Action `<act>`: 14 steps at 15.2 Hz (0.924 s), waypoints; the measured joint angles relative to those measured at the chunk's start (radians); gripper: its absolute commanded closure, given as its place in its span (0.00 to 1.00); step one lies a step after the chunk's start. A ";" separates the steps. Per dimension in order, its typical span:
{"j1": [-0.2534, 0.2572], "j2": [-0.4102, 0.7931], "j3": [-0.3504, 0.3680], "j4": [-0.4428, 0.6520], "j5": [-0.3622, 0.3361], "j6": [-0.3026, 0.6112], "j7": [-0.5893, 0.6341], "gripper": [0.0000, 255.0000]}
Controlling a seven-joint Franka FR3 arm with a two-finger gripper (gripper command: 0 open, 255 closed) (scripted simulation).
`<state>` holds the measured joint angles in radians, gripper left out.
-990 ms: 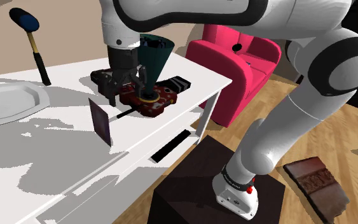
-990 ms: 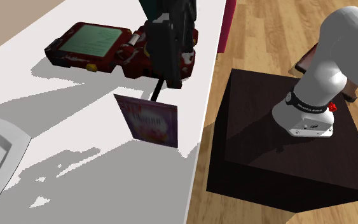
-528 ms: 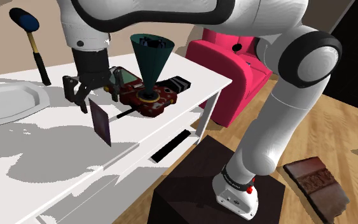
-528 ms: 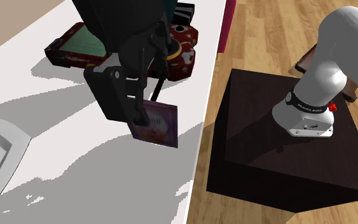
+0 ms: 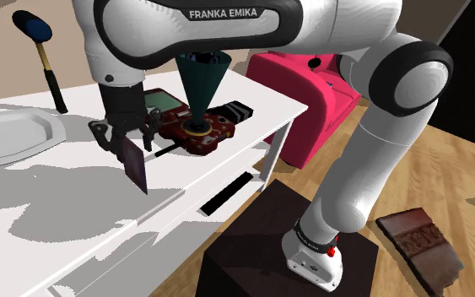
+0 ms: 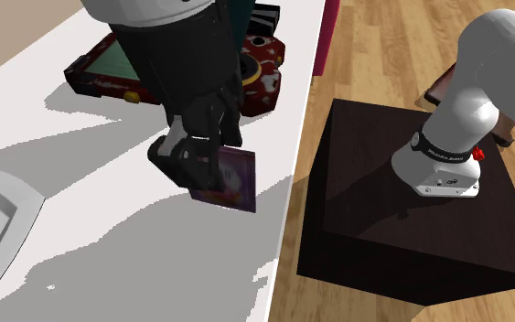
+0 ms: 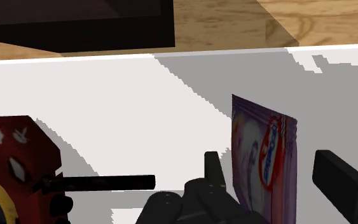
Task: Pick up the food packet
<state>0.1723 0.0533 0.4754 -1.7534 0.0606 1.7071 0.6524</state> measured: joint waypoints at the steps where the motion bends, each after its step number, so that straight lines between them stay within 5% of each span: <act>1: 0.000 0.000 0.000 -0.001 0.000 0.001 0.000 1.00; 14: 0.000 -0.001 0.000 0.052 0.000 -0.052 0.003 1.00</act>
<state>0.1723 0.0526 0.4755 -1.7014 0.0606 1.6551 0.6556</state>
